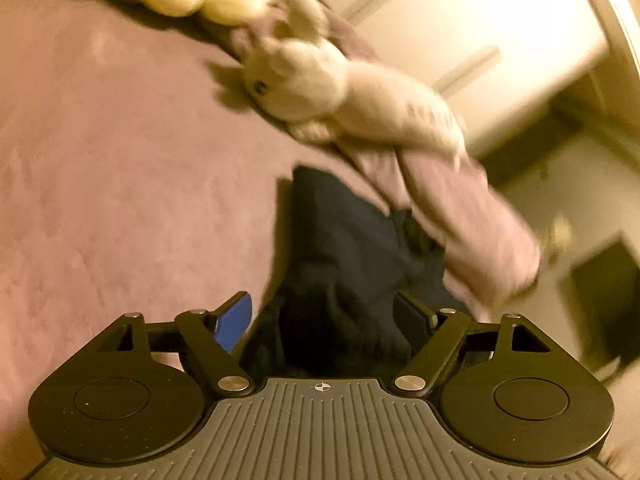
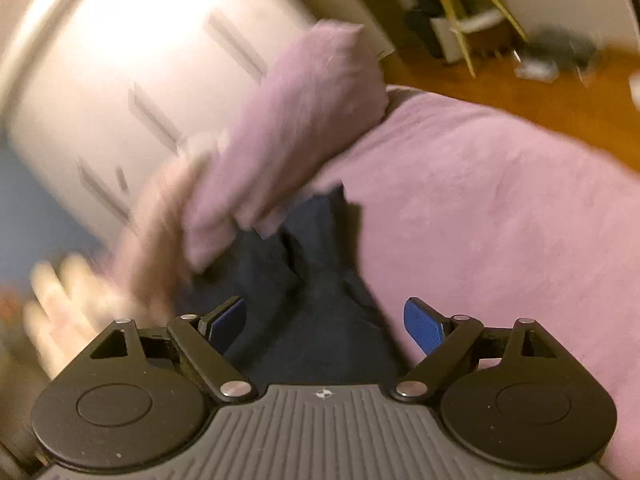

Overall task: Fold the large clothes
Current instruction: 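Lift the hem with both tools and fold it toward the collar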

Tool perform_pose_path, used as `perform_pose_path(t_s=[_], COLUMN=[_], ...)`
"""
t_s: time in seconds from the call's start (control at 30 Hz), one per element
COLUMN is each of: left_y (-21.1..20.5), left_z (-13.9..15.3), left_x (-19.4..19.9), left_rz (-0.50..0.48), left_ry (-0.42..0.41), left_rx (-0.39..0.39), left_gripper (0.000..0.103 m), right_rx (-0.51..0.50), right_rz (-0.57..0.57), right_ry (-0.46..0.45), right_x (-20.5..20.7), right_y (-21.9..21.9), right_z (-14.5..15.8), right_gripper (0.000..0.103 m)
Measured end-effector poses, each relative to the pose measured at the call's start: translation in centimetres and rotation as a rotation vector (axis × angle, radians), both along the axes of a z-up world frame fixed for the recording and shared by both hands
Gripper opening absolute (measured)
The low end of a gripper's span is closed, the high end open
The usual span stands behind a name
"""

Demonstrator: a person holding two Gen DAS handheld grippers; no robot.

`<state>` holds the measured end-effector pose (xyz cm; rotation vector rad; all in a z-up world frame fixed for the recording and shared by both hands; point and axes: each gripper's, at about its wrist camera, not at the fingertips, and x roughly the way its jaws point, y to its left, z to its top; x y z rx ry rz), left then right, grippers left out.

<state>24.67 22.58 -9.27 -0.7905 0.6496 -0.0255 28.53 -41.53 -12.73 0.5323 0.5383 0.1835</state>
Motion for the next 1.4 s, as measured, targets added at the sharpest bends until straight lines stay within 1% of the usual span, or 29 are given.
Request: perform_pose_path(t_s=[0.03,0.13,0.17,0.23,0.3,0.33,0.37,0.4,0.43,0.47,0.5,0.53,0.6,0.63,0.7,0.77,0.83,0.9,1.0,1.1,1.17,1.23,1.3,1.33,1.4], left_y=[-0.7,-2.4,-2.9,-3.7,-4.4,-4.7,-5.0,-5.1,-5.1,-5.0,-4.9,-4.7,-4.7,-4.8,-5.1,-5.0,-4.7,-4.5,-4.3,-4.5,-4.8,-5.1,-5.3,-5.7,-7.0], left_z=[-0.3,-1.3,-1.6,-2.1,-2.4,-2.5,-2.5,-2.5,-2.5,-2.5,-2.5,-2.5,-2.0,-1.6,-0.1,1.9,3.9,5.9,8.3,9.7,10.1,9.8,8.8,7.9,5.6], left_x=[0.2,1.0,1.3,2.2,2.9,3.1,3.3,3.5,3.6,3.7,3.8,3.7,3.3,3.1,2.0,1.2,1.3,2.4,6.3,11.8,16.1,20.0,23.4,25.0,27.7], left_rz=[-0.032,-0.102,-0.116,-0.149,-0.196,-0.21,-0.219,-0.219,-0.215,-0.203,-0.187,-0.174,-0.148,-0.141,-0.146,-0.144,-0.125,-0.095,-0.059,-0.012,0.022,0.066,0.11,0.138,0.179], left_ry=[0.017,0.049,0.058,0.08,0.089,0.09,0.088,0.085,0.084,0.083,0.091,0.092,0.079,0.072,0.03,-0.023,-0.071,-0.114,-0.16,-0.163,-0.152,-0.136,-0.128,-0.122,-0.109], left_rx=[0.035,0.124,0.146,0.189,0.219,0.236,0.253,0.268,0.275,0.275,0.27,0.26,0.259,0.265,0.296,0.296,0.294,0.301,0.335,0.371,0.408,0.44,0.46,0.468,0.521], left_gripper=[0.084,0.084,0.084,0.083,0.083,0.083,0.082,0.08,0.073,0.067,0.055,0.042,0.031,0.028,0.026,0.025,0.024,0.024,0.024,0.024,0.023,0.024,0.024,0.024,0.025], right_rx=[-0.074,-0.216,-0.24,-0.246,-0.262,-0.269,-0.28,-0.298,-0.321,-0.341,-0.364,-0.391,-0.415,-0.416,-0.381,-0.361,-0.362,-0.37,-0.388,-0.382,-0.4,-0.414,-0.414,-0.417,-0.458], right_rz=[0.02,0.053,0.068,0.098,0.116,0.126,0.131,0.135,0.141,0.142,0.142,0.136,0.127,0.122,0.104,0.087,0.066,0.032,-0.015,-0.055,-0.082,-0.12,-0.171,-0.193,-0.242], right_ry=[-0.003,-0.021,-0.019,0.003,0.011,0.009,0.01,0.014,0.011,0.006,-0.003,-0.012,-0.046,-0.067,-0.112,-0.165,-0.214,-0.244,-0.286,-0.303,-0.292,-0.269,-0.257,-0.248,-0.216], right_x=[0.3,1.0,1.5,2.2,2.6,2.5,2.6,2.7,2.6,2.5,2.3,2.1,1.3,0.8,0.0,-0.4,0.5,2.5,6.8,12.3,16.6,20.5,23.5,24.8,27.3], right_y=[0.9,2.8,3.3,3.9,4.4,4.6,4.9,5.2,5.5,5.7,5.9,6.2,6.5,6.4,5.9,5.6,5.9,6.4,7.7,9.4,10.8,12.0,13.0,13.5,14.7], right_z=[-0.1,-0.5,-0.7,-1.3,-1.8,-1.8,-1.8,-1.8,-1.8,-1.6,-1.4,-1.2,-0.2,0.4,2.0,3.6,5.3,6.8,9.1,11.3,12.2,12.4,11.9,11.4,9.3], right_gripper=[0.087,0.087,0.087,0.087,0.08,0.066,0.05,0.045,0.038,0.025,0.016,0.009,0.009,0.008,0.008,0.008,0.008,0.008,0.008,0.008,0.008,0.008,0.008,0.008,0.009])
